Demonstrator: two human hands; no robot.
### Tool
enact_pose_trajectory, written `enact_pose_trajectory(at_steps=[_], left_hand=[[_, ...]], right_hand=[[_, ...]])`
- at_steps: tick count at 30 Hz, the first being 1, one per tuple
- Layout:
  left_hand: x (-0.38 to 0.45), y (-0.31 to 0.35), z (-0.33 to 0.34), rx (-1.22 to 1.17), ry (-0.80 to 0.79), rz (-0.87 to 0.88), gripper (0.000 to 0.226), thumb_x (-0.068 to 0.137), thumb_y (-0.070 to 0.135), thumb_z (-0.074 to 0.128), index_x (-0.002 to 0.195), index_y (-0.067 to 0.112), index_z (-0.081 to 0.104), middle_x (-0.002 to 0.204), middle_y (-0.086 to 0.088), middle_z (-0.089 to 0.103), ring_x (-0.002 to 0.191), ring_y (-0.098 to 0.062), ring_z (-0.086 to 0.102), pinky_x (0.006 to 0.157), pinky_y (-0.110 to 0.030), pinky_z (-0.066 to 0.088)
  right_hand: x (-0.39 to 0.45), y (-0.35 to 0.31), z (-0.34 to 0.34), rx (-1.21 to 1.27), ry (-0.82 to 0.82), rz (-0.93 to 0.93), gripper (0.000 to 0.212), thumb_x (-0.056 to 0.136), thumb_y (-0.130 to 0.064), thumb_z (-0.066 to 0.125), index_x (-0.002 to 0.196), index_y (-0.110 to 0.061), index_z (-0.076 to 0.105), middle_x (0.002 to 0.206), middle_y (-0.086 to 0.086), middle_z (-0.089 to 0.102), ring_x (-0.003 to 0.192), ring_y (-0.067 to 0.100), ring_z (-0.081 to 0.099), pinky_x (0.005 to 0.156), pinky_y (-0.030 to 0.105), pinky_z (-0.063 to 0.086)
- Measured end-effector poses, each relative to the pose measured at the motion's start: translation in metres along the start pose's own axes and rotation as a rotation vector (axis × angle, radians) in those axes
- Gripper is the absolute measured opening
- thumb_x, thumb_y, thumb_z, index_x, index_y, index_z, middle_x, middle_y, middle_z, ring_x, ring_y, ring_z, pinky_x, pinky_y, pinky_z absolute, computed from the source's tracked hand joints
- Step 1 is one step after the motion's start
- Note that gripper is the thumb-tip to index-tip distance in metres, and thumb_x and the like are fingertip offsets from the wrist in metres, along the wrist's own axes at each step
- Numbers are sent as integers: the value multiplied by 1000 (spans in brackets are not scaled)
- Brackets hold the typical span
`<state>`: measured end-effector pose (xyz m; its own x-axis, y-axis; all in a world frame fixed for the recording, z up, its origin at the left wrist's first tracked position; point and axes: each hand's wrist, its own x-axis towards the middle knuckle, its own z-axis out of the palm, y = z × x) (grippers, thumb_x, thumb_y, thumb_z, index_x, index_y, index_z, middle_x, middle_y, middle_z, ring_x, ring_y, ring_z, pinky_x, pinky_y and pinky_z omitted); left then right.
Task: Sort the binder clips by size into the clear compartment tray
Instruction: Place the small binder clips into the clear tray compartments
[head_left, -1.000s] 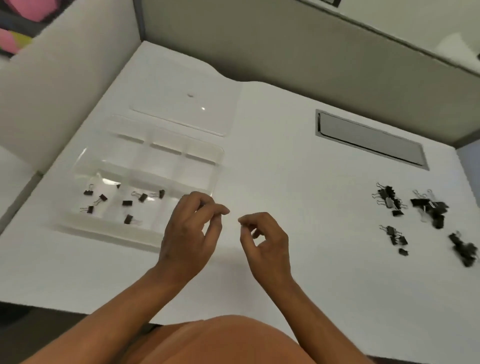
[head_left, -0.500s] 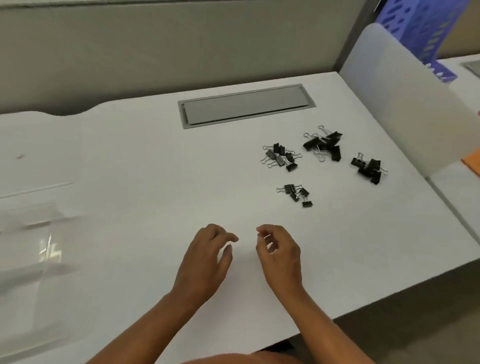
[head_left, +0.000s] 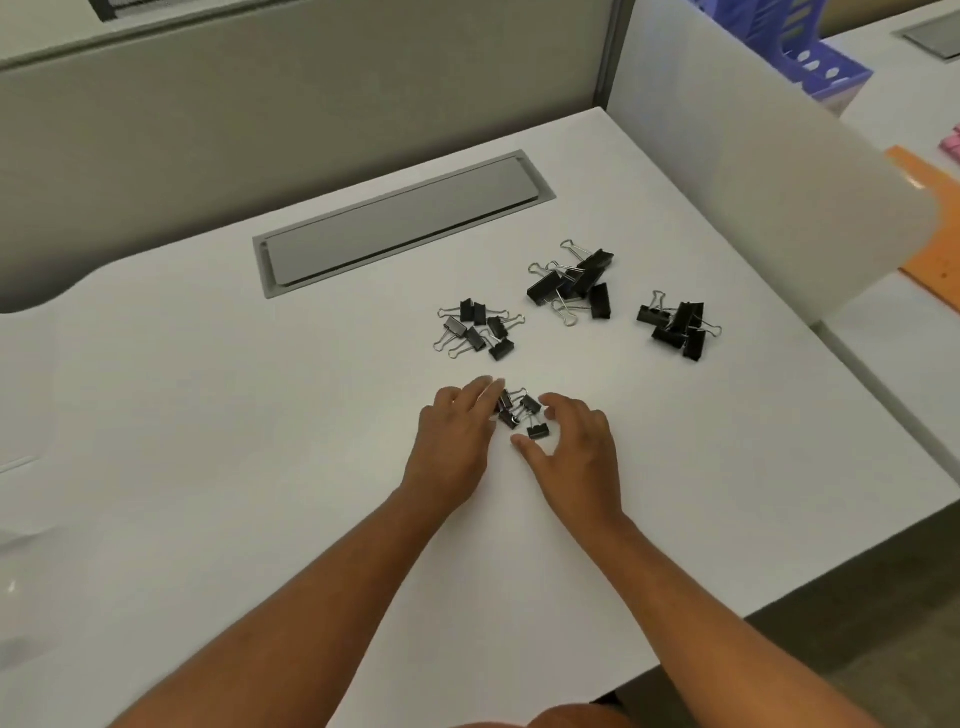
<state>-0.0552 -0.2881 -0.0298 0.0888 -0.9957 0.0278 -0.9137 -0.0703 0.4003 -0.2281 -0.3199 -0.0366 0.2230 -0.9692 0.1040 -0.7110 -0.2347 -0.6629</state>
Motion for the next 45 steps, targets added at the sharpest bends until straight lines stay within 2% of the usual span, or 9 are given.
enact_pose_trajectory(at_steps=[9,14,18,22,26,33,37,40,45], left_hand=[[-18,-25,18,-63,220,19,22,103,30,60,117,18,73,129,7,70,111,-25,60,95,-45,52],[-19,-24,19,-52,280,66,17,103,25,61,109,17,74,116,7,73,101,-25,60,86,-40,50],[-20,-25,19,-73,278,68,6,102,16,66,107,15,71,106,3,69,95,-27,55,84,-40,50],[-20,-25,17,-62,300,57,8,102,13,65,109,13,68,104,-1,66,96,-29,53,83,-39,50],[-21,-23,11,-127,351,-49,7,101,10,66,108,11,67,104,-2,66,98,-26,52,85,-32,46],[-60,-9,-23,-845,446,-687,3,101,21,67,104,22,67,96,6,73,85,-12,67,80,-19,50],[-101,-8,-49,-1374,352,-896,5,102,12,65,106,10,68,98,-10,75,84,-20,64,80,-33,53],[-138,-10,-64,-1752,281,-1060,7,102,11,61,107,12,66,106,-11,75,92,-23,69,75,-31,60],[-194,-21,-76,-1912,214,-1116,10,99,14,65,108,10,66,104,-12,72,94,-28,72,76,-33,63]], right_hand=[[7,17,-19,154,-94,-7,37,82,-13,87,113,-19,68,98,-10,64,89,10,62,81,21,51],[24,19,-39,392,-50,206,33,87,1,73,107,-24,73,101,-4,62,78,10,67,67,16,52],[41,1,-39,456,-35,156,30,94,5,56,106,-17,72,98,-3,67,80,3,60,70,13,46],[59,-4,-28,212,-282,-90,34,98,-10,44,125,-16,65,101,0,58,80,6,52,73,24,42],[65,6,-23,-147,-559,-201,55,93,-13,55,147,-25,51,112,1,50,102,21,52,80,32,41],[56,21,-32,-50,-464,-184,23,102,-21,66,124,-20,63,107,-2,55,96,16,57,82,34,49],[46,24,-33,-3,-358,-126,18,99,-25,72,113,-17,64,101,-7,58,86,6,51,76,18,41],[38,18,-31,28,-270,-135,9,99,-23,70,96,-15,66,85,-7,58,76,7,54,70,25,42],[26,-2,-25,12,-314,-29,15,102,-23,66,89,-15,64,73,-2,57,72,12,54,69,30,42]])
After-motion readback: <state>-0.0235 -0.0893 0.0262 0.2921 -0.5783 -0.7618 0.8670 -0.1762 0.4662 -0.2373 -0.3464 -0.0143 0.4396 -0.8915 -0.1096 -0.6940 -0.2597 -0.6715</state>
